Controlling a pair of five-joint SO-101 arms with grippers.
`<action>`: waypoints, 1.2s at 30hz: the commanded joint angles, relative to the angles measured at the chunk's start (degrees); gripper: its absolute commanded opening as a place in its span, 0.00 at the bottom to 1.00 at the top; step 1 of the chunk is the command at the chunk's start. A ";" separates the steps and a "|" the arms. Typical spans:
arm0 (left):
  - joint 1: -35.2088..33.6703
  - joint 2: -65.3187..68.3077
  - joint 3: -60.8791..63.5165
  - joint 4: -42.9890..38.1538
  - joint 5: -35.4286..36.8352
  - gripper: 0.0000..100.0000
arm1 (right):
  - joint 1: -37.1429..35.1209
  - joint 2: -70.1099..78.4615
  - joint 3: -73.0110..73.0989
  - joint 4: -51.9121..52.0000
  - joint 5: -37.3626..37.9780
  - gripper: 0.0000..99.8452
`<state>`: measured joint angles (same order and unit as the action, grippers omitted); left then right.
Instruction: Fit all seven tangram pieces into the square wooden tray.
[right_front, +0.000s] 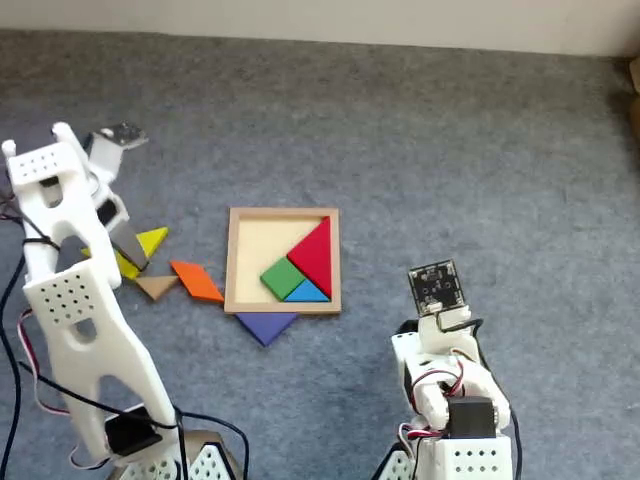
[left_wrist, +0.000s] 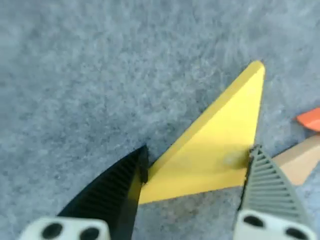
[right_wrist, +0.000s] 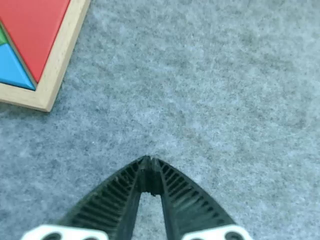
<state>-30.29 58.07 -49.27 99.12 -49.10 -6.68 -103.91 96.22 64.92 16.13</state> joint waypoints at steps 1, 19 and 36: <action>0.75 2.95 -0.31 -1.76 -0.44 0.31 | 0.66 -0.75 7.60 -0.13 -0.35 0.01; 4.35 3.74 -0.75 1.58 -1.23 0.14 | 0.66 -0.75 7.60 -0.13 -0.35 0.01; -6.90 -13.67 -0.84 1.76 -0.79 0.28 | 0.66 -0.75 7.60 -0.04 -0.35 0.01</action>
<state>-33.71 48.22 -49.89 100.18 -46.29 -6.68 -103.91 96.22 64.92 16.13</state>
